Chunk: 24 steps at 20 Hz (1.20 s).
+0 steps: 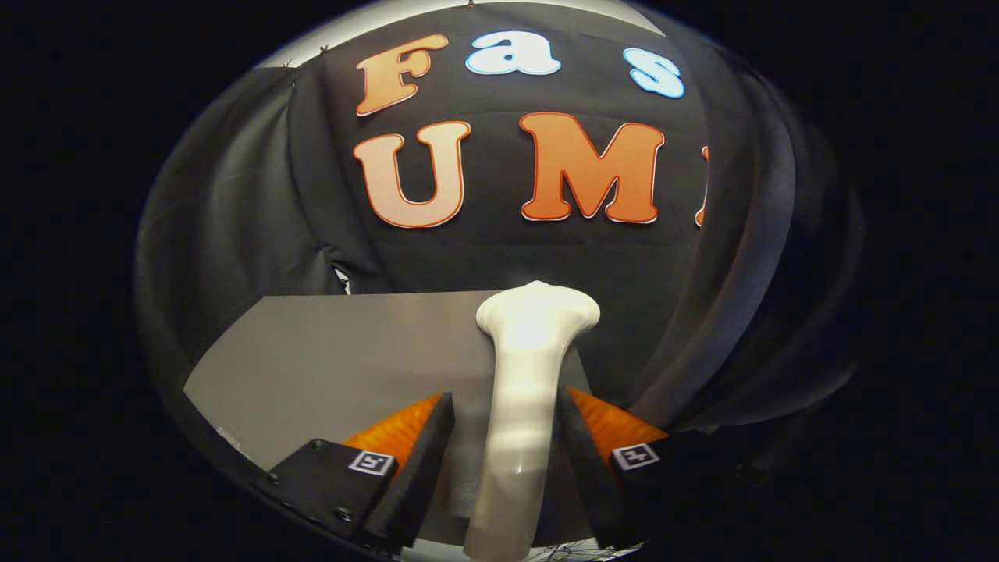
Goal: Iron the clothes twice with a garment steamer, once on the left side and once on the right side.
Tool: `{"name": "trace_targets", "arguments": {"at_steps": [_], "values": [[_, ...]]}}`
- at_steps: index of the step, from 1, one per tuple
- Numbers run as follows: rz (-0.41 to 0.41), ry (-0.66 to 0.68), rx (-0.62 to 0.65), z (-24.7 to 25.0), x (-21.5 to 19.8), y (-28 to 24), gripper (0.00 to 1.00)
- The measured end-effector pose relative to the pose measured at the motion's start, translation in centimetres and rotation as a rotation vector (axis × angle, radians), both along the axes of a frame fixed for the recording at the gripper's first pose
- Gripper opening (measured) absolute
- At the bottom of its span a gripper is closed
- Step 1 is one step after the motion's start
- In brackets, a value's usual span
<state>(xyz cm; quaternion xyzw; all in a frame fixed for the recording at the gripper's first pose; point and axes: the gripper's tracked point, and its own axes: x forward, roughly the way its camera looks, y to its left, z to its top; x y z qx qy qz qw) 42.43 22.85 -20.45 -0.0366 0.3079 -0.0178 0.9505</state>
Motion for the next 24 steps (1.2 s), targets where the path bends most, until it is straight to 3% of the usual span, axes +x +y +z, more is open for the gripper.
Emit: {"name": "trace_targets", "arguments": {"at_steps": [4,9,14,24], "values": [[0.001,0.009,-0.005,-0.8,0.1,-0.1,0.64],[0.106,0.015,0.059,-0.4,-1.3,2.8,0.43],[0.176,-0.024,0.104,0.6,-4.4,3.8,0.43],[0.317,-0.240,0.139,10.9,-15.1,2.5,0.43]]}}
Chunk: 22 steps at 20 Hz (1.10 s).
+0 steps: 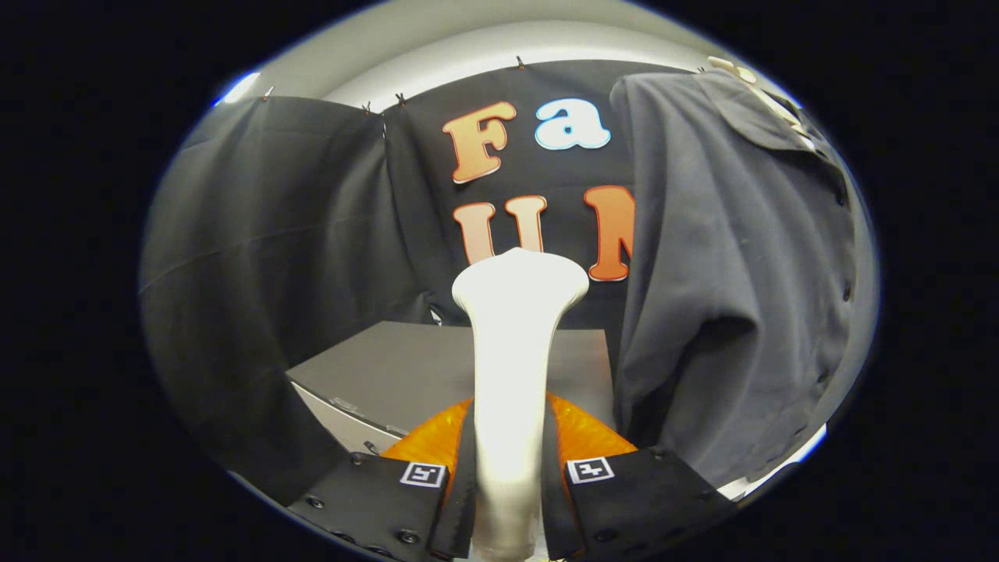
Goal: Iron the clothes twice with a garment steamer, once on the left side and once on the right side.
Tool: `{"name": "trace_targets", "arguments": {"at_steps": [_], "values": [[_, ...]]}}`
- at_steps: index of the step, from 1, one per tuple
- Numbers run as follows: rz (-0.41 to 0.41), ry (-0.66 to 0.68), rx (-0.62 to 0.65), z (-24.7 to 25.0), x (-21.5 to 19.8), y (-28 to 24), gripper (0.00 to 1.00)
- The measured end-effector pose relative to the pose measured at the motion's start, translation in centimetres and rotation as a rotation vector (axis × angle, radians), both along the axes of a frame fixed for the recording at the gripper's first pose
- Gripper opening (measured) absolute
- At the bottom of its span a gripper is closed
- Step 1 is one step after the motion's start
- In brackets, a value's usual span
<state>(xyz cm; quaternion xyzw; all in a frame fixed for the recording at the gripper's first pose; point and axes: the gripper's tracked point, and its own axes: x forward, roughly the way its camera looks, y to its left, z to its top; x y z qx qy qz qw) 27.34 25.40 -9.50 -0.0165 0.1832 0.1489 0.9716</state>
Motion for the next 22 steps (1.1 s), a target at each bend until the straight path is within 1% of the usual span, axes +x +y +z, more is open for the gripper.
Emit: {"name": "trace_targets", "arguments": {"at_steps": [5,10,15,18,22], "values": [[0.002,-0.111,-0.001,5.9,-4.5,-3.3,0.42],[-0.040,-0.204,0.009,10.3,-8.1,-8.4,0.42],[-0.126,-0.244,-0.001,11.8,-10.4,-15.4,0.42],[-0.176,-0.273,-0.018,12.1,-10.5,-19.0,0.42],[-0.219,-0.299,-0.020,11.4,-10.1,-21.8,0.42]]}}
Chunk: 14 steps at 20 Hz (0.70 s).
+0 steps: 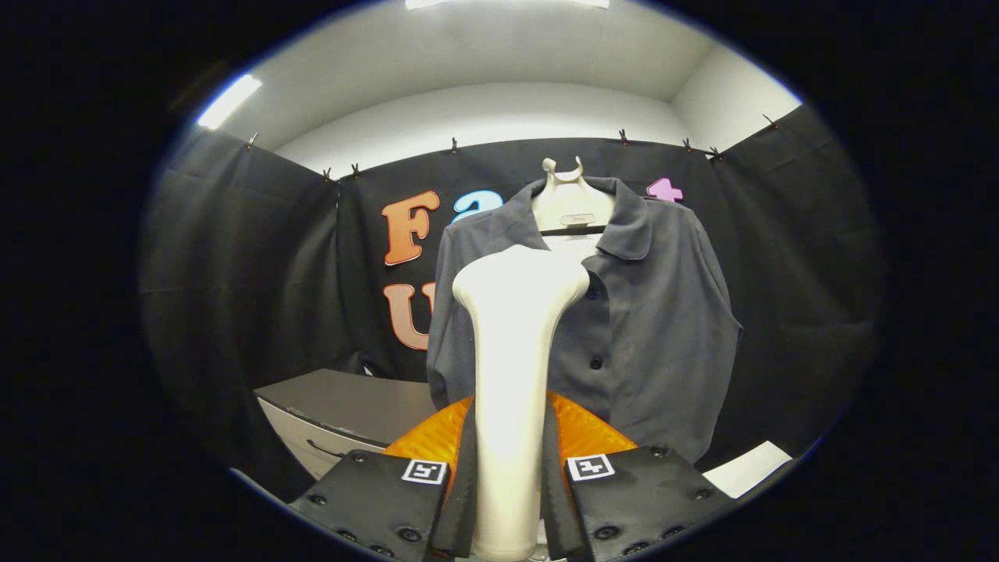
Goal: Iron the clothes twice with a garment steamer, once on the left side and once on the right side.
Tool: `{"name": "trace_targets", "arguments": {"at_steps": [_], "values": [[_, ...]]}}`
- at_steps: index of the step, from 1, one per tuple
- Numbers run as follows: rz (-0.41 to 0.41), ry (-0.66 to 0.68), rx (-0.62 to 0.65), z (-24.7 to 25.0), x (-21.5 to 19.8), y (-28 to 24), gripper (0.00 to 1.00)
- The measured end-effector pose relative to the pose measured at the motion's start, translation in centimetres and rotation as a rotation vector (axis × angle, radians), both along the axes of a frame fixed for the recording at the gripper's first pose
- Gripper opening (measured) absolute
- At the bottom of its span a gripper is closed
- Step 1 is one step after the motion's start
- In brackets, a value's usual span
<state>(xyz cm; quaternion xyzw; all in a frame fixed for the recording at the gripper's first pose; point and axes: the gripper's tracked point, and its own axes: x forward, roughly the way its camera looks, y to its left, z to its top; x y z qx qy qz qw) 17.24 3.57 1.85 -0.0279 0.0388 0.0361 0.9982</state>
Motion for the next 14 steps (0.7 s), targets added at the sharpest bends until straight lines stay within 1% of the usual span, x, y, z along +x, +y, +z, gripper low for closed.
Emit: {"name": "trace_targets", "arguments": {"at_steps": [4,7,11,14], "values": [[0.022,0.034,0.031,-1.7,1.6,-0.7,0.42],[0.030,0.055,0.030,-2.6,3.4,-1.2,0.42],[0.052,0.073,0.026,-2.9,5.8,-0.8,0.42],[0.044,0.077,0.006,-3.0,7.6,-1.0,0.42]]}}
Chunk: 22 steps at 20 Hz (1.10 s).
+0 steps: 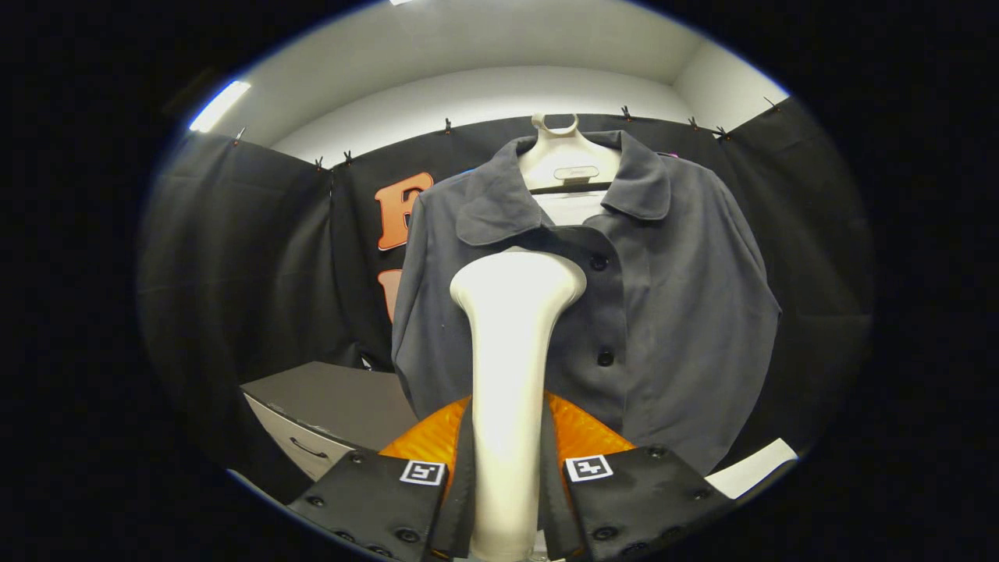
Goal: Iron the clothes twice with a garment steamer, once on the left side and once on the right side.
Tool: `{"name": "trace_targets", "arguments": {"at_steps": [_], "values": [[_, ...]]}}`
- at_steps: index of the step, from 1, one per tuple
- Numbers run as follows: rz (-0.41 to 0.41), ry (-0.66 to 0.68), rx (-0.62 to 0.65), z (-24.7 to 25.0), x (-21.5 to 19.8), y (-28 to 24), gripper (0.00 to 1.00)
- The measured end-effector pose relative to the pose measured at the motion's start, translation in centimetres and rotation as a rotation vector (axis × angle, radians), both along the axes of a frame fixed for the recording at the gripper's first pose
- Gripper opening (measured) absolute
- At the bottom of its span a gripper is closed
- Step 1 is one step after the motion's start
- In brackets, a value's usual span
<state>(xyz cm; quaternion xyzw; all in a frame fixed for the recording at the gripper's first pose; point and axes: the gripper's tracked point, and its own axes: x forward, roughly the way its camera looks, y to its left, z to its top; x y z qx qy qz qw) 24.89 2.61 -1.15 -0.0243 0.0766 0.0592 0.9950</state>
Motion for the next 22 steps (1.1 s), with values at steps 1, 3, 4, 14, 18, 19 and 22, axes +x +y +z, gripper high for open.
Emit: {"name": "trace_targets", "arguments": {"at_steps": [1,3,4,14,18,19,22], "values": [[-0.003,0.002,-0.002,-0.1,0.4,0.1,0.42],[-0.007,-0.003,-0.012,-0.3,0.3,0.1,0.42],[-0.008,-0.003,-0.012,-0.5,0.3,0.1,0.42],[-0.027,0.060,-0.026,-6.3,-0.6,0.1,0.42],[-0.026,0.103,-0.030,-9.2,-1.2,-0.2,0.42],[-0.029,0.113,-0.031,-9.8,-1.3,-0.2,0.42],[-0.039,0.138,-0.031,-11.2,-1.6,-0.3,0.42]]}}
